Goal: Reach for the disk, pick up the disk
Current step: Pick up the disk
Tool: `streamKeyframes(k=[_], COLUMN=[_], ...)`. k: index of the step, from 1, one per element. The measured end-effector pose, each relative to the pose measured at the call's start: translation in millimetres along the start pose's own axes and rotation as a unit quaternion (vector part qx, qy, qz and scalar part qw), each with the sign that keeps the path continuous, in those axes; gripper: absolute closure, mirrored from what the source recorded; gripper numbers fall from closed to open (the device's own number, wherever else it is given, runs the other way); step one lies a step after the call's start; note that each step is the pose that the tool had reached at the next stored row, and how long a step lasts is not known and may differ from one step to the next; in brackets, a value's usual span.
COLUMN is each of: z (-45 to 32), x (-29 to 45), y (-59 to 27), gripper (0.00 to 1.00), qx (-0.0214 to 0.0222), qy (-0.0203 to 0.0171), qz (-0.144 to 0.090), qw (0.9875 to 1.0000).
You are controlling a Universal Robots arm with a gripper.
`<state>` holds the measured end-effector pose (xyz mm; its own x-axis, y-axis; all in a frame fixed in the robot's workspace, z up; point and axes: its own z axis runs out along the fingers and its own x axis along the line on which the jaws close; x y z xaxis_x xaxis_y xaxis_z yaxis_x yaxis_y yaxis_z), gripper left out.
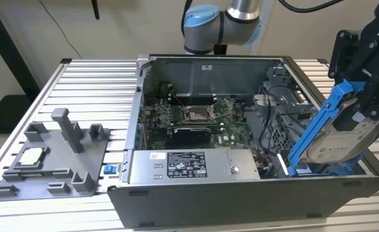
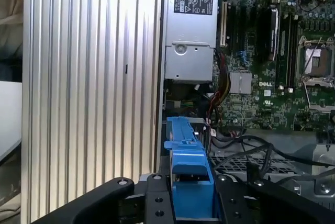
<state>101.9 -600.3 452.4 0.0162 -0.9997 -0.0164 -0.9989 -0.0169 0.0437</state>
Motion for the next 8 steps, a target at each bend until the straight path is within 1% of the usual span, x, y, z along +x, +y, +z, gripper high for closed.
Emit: streamKeyframes(k=[2, 8], z=[2.2, 2.6], x=[-0.1, -0.1], y=[-0.4, -0.5], gripper=[1.0, 1.0], qx=[0.0, 0.0], qy=[0.0, 0.0001], qz=[0.0, 0.0], qw=[1.0, 1.0])
